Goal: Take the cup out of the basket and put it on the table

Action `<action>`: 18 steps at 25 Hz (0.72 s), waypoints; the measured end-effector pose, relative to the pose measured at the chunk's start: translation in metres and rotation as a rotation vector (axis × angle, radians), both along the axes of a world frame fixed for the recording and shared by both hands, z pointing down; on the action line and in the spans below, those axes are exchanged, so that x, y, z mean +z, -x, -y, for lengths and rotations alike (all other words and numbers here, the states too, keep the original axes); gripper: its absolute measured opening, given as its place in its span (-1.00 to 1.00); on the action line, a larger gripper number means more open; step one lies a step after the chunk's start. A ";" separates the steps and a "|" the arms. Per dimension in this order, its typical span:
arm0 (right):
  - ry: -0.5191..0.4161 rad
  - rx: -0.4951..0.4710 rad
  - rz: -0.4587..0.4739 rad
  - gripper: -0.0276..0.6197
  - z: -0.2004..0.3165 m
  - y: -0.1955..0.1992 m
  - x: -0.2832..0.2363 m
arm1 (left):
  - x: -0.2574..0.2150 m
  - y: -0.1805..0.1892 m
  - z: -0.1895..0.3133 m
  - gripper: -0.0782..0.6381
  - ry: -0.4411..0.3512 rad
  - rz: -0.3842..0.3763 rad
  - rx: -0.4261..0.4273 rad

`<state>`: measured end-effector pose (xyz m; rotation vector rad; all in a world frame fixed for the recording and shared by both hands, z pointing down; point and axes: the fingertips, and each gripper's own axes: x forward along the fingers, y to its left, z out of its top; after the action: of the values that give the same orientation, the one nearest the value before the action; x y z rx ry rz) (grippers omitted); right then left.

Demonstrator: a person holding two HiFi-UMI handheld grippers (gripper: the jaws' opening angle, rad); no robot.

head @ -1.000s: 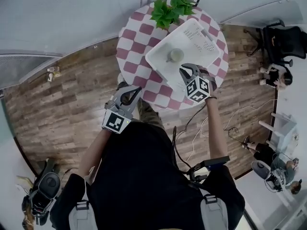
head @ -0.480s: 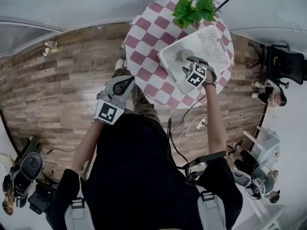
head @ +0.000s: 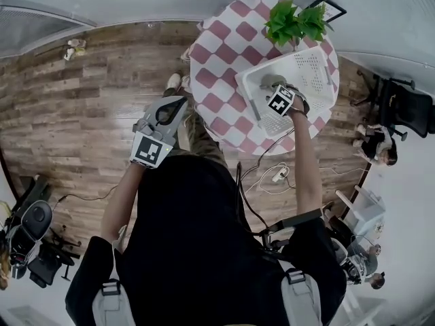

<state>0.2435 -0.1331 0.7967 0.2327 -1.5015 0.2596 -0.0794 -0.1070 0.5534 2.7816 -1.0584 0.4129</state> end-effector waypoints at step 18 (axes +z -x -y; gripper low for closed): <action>0.081 -0.013 -0.123 -0.40 -0.002 -0.005 0.037 | 0.007 0.021 0.017 -0.77 0.016 0.039 -0.053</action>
<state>0.2488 -0.1307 0.8334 0.1709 -1.3678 0.2897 -0.1005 -0.1241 0.5603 2.7350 -1.1295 0.4691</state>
